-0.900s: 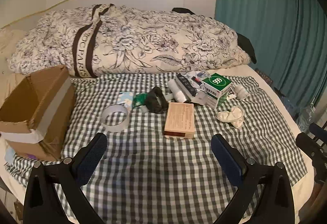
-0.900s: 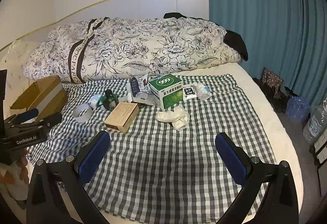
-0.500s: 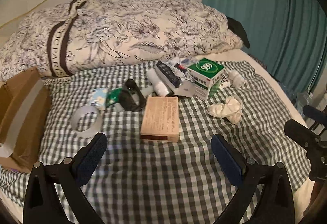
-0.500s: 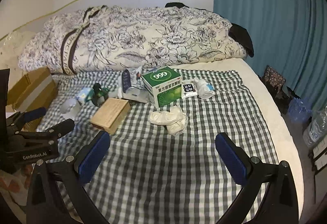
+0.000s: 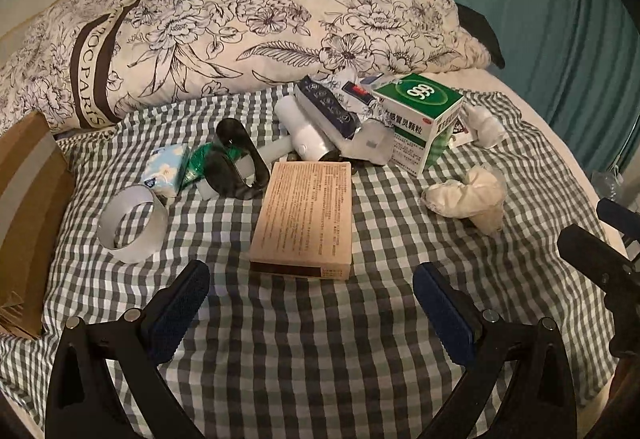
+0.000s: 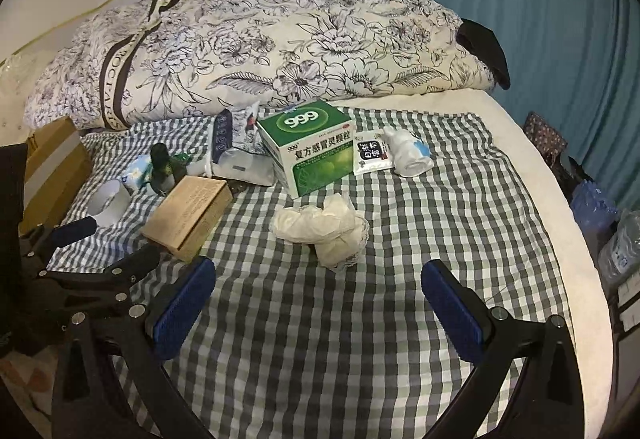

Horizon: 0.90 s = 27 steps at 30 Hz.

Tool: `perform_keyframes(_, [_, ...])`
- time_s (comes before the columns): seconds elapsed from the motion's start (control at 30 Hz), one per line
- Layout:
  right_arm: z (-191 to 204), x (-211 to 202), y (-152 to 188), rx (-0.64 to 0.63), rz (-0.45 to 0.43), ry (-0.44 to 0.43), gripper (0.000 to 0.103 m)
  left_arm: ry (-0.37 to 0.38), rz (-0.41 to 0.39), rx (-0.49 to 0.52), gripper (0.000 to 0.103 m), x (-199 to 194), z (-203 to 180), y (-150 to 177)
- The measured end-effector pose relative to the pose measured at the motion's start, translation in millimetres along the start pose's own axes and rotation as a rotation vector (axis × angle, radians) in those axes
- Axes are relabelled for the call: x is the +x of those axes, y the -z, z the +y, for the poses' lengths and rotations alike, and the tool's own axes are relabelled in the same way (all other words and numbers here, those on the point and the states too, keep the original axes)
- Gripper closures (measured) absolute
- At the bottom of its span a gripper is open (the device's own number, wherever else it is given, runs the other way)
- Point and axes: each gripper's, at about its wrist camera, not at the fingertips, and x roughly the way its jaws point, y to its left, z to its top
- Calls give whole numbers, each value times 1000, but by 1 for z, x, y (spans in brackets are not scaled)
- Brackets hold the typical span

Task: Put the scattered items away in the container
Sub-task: 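Grasp the tan medicine box with the left tool while the right tool grasps the white tissue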

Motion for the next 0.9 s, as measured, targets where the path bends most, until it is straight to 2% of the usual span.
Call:
perform_keyframes(0.33, [-7, 27, -7, 3, 22, 10, 0, 15, 29, -9, 0, 36, -2, -8])
perform_keyframes(0.5, [-8, 52, -11, -8, 46, 10, 0, 3, 75, -29, 0, 68, 3, -11])
perform_keyframes(0.7, [-9, 90, -14, -8, 84, 8, 1, -19, 92, -60, 0, 92, 10, -12])
perform_keyframes(0.8, [-12, 113, -16, 10, 112, 16, 5, -7, 102, -81, 10, 101, 11, -13])
perform_keyframes(0.9, [-15, 130, -16, 28, 149, 25, 12, -6, 89, -80, 13, 101, 11, -15])
